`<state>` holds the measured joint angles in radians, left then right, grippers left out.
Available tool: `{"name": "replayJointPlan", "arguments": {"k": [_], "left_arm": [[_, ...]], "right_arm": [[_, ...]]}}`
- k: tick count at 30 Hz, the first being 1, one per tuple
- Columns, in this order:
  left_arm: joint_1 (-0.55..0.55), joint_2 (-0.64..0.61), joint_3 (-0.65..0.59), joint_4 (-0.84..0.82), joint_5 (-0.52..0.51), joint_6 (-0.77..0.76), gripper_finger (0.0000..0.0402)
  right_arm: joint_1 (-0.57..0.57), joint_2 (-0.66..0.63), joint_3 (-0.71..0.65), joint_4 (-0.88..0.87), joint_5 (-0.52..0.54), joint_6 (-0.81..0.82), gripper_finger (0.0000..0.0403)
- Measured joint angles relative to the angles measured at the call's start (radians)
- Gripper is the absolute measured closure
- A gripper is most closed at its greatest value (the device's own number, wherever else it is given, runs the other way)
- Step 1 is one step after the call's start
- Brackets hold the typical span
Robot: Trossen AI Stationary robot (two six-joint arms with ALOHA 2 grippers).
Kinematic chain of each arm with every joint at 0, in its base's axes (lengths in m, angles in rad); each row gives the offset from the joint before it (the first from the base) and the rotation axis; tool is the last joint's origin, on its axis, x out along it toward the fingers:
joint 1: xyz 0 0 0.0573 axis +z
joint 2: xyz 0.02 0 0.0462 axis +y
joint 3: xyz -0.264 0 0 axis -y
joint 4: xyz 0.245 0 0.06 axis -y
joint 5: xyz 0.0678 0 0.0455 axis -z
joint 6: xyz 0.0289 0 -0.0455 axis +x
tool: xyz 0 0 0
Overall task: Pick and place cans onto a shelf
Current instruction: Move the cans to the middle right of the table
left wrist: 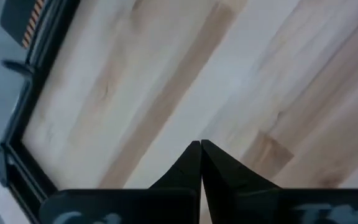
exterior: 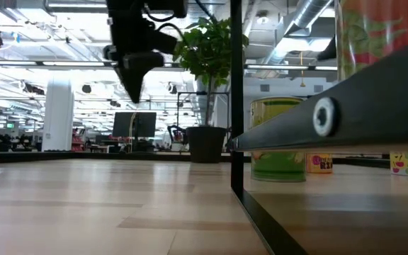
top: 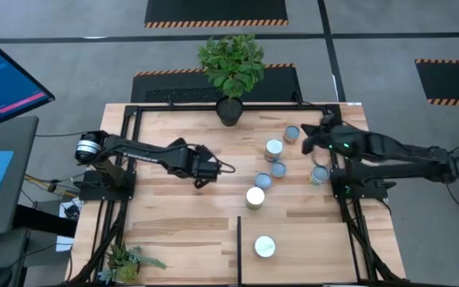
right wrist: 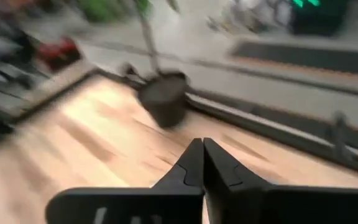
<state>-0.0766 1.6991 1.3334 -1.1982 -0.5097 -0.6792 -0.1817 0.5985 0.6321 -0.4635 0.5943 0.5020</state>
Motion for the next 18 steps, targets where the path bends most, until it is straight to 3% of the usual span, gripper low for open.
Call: {"name": "replayJointPlan", "arguments": {"k": [8, 12, 15, 18], "left_arm": [[-0.083, -0.125, -0.221, 0.202, 0.034, -0.175, 0.0401], [-0.112, -0.182, -0.319, 0.35, 0.036, -0.228, 0.0401], [-0.13, -0.194, -0.357, 0.39, 0.042, -0.269, 0.0401], [-0.142, -0.195, -0.363, 0.397, 0.051, -0.277, 0.0402]], "right_arm": [[-0.3, 0.352, 0.154, -0.036, -0.167, -0.055, 0.0382], [-0.456, 0.525, 0.188, -0.05, -0.366, -0.065, 0.0392], [-0.527, 0.633, 0.203, -0.044, -0.473, -0.067, 0.0397], [-0.558, 0.715, 0.225, -0.049, -0.485, -0.089, 0.0396]]}}
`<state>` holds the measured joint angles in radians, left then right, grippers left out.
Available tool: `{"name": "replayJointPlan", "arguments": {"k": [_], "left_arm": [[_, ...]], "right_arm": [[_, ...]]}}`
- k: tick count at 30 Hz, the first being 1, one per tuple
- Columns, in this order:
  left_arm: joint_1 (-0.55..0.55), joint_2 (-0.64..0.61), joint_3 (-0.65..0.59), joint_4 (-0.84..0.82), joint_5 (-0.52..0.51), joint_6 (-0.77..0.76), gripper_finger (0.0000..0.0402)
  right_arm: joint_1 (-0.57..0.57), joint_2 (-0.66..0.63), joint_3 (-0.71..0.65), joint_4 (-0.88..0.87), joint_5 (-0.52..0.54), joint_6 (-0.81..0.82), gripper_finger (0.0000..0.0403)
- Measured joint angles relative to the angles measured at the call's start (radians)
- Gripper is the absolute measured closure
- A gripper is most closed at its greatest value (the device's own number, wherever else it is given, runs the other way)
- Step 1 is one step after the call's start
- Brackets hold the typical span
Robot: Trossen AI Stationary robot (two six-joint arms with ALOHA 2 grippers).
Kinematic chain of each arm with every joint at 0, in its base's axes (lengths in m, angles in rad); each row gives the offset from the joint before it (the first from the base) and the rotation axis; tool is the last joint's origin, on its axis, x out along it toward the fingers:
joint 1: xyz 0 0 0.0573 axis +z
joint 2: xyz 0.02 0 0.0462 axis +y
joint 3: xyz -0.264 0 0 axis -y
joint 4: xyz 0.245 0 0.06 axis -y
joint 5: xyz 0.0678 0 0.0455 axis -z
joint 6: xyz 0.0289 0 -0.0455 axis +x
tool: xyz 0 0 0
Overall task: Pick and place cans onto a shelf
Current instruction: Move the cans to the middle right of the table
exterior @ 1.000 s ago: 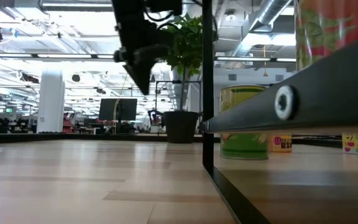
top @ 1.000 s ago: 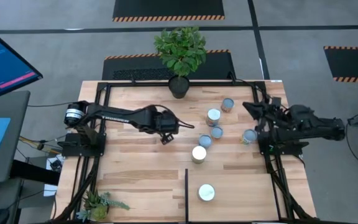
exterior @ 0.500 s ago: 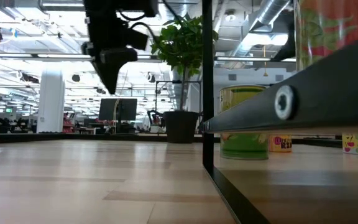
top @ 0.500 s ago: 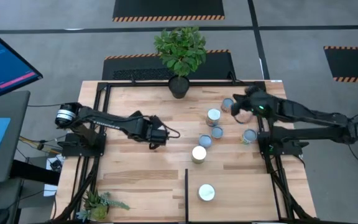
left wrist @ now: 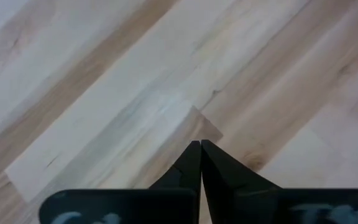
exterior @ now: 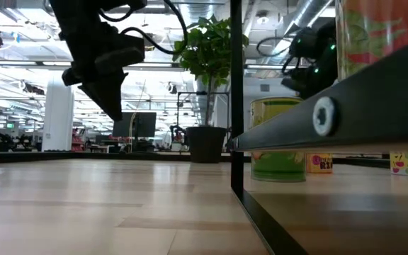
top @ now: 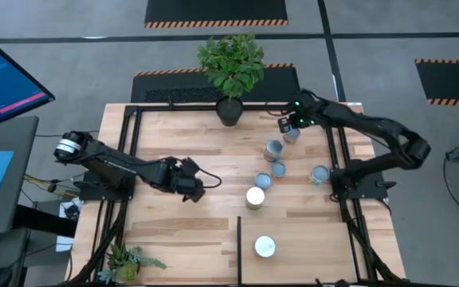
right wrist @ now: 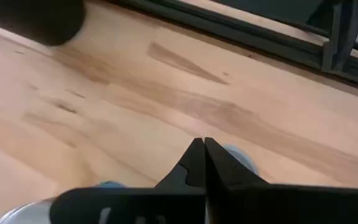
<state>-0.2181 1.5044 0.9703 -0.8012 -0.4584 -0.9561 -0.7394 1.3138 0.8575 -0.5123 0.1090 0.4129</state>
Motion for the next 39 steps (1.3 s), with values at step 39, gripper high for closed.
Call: {"name": "replayJointPlan", "arguments": {"k": [39], "left_arm": [[-0.007, 0.002, 0.0, 0.082, -0.066, 0.066, 0.0401]], "right_arm": [[0.261, 0.008, 0.111, -0.115, 0.125, 0.158, 0.0394]]}}
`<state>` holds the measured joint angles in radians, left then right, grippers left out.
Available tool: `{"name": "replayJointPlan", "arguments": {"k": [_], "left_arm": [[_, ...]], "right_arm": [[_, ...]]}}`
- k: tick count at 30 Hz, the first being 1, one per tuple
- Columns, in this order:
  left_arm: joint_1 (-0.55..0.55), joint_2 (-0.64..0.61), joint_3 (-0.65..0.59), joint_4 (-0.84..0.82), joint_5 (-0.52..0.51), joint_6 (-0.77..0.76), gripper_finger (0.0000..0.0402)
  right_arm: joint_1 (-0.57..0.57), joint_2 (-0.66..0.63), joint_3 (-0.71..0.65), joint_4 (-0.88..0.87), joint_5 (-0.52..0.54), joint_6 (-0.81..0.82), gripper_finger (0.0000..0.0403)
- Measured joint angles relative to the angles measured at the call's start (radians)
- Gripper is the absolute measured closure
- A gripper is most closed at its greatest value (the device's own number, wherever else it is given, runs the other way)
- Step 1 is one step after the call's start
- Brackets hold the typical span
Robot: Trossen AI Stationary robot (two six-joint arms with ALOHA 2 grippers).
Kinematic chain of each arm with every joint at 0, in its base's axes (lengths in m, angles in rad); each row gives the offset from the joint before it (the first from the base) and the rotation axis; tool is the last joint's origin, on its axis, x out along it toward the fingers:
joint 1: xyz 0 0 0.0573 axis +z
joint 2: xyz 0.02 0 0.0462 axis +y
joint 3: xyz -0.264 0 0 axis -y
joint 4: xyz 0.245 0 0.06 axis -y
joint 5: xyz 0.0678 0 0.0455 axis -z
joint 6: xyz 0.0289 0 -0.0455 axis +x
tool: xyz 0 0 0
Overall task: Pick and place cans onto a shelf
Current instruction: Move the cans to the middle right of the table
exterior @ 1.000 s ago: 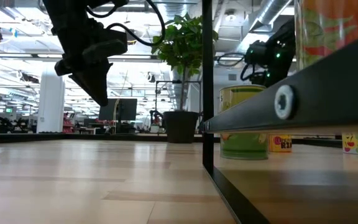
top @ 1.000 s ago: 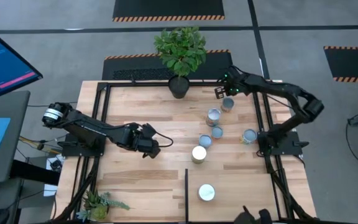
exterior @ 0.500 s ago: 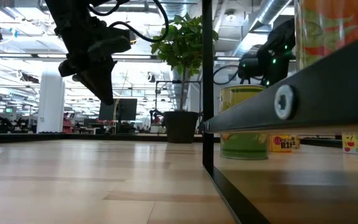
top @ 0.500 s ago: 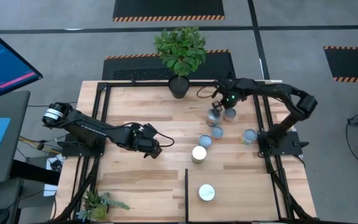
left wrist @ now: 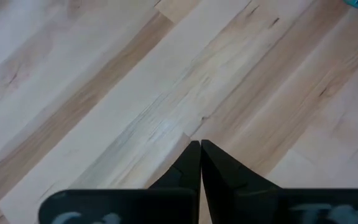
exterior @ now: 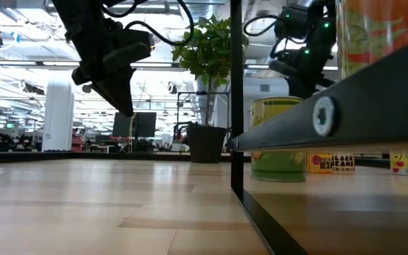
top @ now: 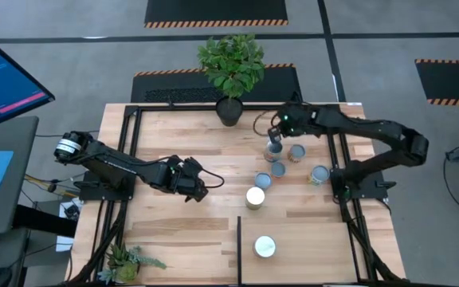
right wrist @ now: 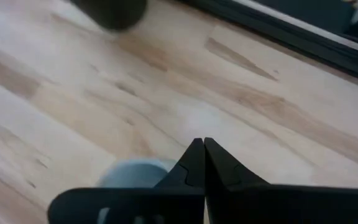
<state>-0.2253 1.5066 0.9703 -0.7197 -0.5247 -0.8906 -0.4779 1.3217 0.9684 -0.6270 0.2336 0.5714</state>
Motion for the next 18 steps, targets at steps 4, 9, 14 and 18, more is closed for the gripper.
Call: {"name": "replayJointPlan", "arguments": {"k": [4, 9, 14, 18], "left_arm": [[0.0, 0.0, 0.0, 0.015, -0.007, 0.0, 0.0401], [0.0, 0.0, 0.0, 0.023, -0.011, -0.005, 0.0401], [0.0, 0.0, 0.0, 0.028, -0.011, -0.009, 0.0401], [0.0, 0.0, 0.0, 0.031, -0.011, -0.01, 0.0401]], "right_arm": [[-0.076, 0.064, 0.0, 0.081, -0.075, 0.0, 0.0398], [-0.13, 0.183, -0.002, 0.151, -0.168, -0.005, 0.0396], [-0.11, 0.252, -0.002, 0.185, -0.308, -0.007, 0.0397], [-0.042, 0.249, -0.002, 0.163, -0.347, -0.003, 0.0395]]}}
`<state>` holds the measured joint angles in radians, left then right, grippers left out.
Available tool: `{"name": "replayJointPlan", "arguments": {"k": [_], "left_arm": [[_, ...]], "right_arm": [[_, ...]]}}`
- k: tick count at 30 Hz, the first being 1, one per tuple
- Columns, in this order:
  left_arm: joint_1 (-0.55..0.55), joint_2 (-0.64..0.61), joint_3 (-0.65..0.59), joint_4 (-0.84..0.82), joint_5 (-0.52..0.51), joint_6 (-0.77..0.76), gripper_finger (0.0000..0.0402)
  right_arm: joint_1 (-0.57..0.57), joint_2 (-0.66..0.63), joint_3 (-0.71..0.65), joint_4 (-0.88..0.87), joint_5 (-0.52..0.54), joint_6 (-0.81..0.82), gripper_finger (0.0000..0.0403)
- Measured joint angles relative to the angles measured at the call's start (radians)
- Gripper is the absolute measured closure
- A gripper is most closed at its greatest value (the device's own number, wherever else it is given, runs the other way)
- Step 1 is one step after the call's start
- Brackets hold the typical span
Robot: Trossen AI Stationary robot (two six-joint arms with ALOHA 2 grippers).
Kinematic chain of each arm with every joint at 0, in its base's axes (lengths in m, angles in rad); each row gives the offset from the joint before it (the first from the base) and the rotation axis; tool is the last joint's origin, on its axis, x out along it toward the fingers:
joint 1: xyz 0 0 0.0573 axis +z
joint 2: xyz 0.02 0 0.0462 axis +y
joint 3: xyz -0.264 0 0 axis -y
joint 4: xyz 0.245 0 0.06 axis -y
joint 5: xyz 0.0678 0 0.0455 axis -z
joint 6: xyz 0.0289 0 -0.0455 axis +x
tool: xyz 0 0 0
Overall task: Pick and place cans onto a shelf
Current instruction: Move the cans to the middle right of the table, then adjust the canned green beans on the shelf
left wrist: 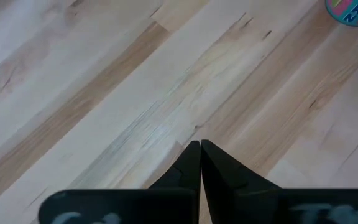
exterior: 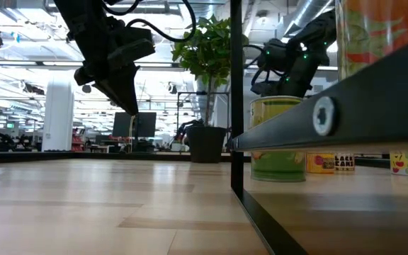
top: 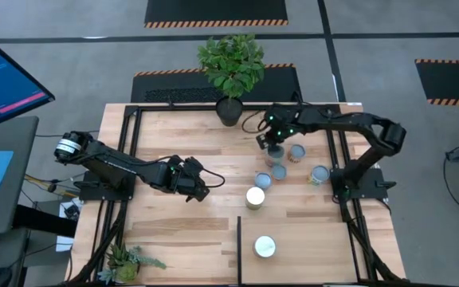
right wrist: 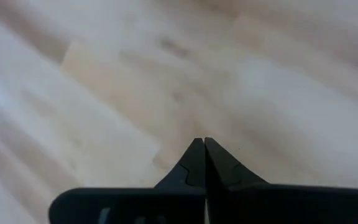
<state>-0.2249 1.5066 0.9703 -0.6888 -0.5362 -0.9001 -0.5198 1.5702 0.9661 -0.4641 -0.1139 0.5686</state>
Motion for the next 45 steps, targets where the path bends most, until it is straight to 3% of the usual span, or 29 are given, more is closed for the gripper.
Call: {"name": "replayJointPlan", "arguments": {"k": [10, 17, 25, 29, 33, 39, 45], "left_arm": [[0.0, 0.0, 0.0, 0.0, 0.001, -0.001, 0.0401], [0.0, 0.0, 0.0, 0.001, 0.001, 0.0, 0.0401], [0.0, 0.0, 0.0, 0.0, 0.001, 0.011, 0.0402], [0.0, 0.0, 0.0, 0.0, 0.026, 0.0, 0.0401], [0.0, 0.0, 0.0, 0.0, 0.05, -0.001, 0.0401], [0.0, 0.0, 0.0, 0.0, 0.059, -0.022, 0.0401], [0.0, 0.0, 0.0, -0.001, 0.059, -0.024, 0.0402]], "right_arm": [[0.177, -0.094, 0.0, -0.225, 0.005, 0.075, 0.0393], [0.311, -0.173, 0.0, -0.226, 0.052, 0.146, 0.0392], [0.339, -0.332, 0.0, -0.146, 0.118, 0.03, 0.0383], [0.345, -0.393, 0.0, -0.226, 0.119, 0.026, 0.0373], [0.391, -0.464, 0.0, -0.337, 0.197, 0.086, 0.0372], [0.614, -0.529, 0.001, -0.377, 0.193, 0.112, 0.0386], [0.91, -0.451, 0.001, -0.371, 0.215, 0.115, 0.0394]]}}
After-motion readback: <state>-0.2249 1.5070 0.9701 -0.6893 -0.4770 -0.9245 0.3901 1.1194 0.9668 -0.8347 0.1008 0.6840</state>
